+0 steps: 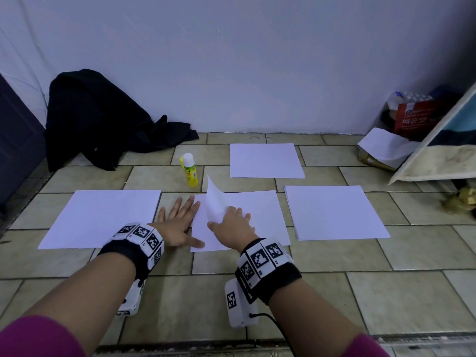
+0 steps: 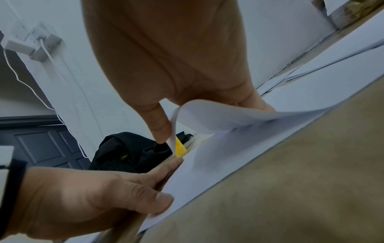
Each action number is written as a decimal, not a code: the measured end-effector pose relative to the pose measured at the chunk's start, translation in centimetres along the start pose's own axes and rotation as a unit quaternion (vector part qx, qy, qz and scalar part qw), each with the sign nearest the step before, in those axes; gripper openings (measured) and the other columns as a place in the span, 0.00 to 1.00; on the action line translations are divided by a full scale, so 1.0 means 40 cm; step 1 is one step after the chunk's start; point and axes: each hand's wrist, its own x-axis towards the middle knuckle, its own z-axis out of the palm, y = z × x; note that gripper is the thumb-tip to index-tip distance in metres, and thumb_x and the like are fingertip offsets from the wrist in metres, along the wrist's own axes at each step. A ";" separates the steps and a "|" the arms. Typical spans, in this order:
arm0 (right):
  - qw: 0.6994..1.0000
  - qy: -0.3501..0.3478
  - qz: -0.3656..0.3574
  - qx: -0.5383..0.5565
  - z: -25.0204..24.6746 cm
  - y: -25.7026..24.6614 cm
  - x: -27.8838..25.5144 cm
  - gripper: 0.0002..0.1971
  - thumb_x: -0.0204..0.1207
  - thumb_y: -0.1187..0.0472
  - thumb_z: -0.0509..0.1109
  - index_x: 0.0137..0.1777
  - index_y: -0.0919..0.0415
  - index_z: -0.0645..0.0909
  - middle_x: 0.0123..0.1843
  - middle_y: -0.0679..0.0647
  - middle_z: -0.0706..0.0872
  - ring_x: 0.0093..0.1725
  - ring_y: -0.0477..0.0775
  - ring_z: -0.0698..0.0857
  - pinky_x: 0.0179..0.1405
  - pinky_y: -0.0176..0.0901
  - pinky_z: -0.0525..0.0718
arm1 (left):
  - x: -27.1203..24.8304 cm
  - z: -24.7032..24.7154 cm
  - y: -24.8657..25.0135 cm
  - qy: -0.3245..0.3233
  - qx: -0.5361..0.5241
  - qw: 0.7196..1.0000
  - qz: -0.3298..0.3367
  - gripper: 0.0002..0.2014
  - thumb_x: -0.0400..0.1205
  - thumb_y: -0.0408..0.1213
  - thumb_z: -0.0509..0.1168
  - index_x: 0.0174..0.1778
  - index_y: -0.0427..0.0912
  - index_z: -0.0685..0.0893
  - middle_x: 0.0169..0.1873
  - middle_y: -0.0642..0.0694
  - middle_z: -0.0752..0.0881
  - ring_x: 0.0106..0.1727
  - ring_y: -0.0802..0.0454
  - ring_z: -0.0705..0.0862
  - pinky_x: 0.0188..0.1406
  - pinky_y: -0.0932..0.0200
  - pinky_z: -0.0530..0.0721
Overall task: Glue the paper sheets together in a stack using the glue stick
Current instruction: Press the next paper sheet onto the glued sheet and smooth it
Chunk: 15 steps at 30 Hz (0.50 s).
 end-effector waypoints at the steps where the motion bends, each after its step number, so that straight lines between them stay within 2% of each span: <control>1: 1.000 -0.002 -0.001 -0.005 -0.001 0.000 -0.002 0.35 0.81 0.46 0.60 0.82 0.64 0.54 0.83 0.60 0.55 0.83 0.66 0.49 0.78 0.66 0.58 | 0.000 0.000 -0.001 0.000 -0.002 1.000 0.000 0.55 0.78 0.60 0.67 0.82 0.50 0.27 0.78 0.54 0.22 0.79 0.51 0.21 0.77 0.40 0.28; 5: 0.999 -0.018 -0.014 -0.046 -0.006 0.006 -0.007 0.33 0.83 0.46 0.58 0.82 0.62 0.55 0.85 0.60 0.50 0.84 0.67 0.44 0.79 0.66 0.55 | 0.003 0.002 -0.002 0.002 -0.003 1.000 0.002 0.56 0.77 0.60 0.67 0.82 0.51 0.28 0.78 0.55 0.23 0.79 0.51 0.22 0.77 0.39 0.29; 10: 0.999 -0.017 -0.021 -0.044 -0.006 0.014 -0.004 0.32 0.83 0.46 0.58 0.82 0.61 0.56 0.84 0.60 0.53 0.84 0.67 0.45 0.79 0.66 0.57 | 0.007 0.004 -0.004 0.003 0.000 1.000 0.002 0.56 0.77 0.61 0.67 0.81 0.51 0.27 0.78 0.55 0.22 0.79 0.51 0.22 0.77 0.39 0.29; 15: 0.998 -0.013 -0.026 -0.050 -0.001 0.017 -0.011 0.32 0.83 0.47 0.58 0.82 0.61 0.56 0.85 0.60 0.51 0.84 0.67 0.44 0.79 0.66 0.54 | 0.010 0.006 -0.008 0.005 0.005 1.000 0.003 0.56 0.77 0.61 0.67 0.81 0.51 0.27 0.78 0.55 0.22 0.79 0.50 0.22 0.77 0.39 0.29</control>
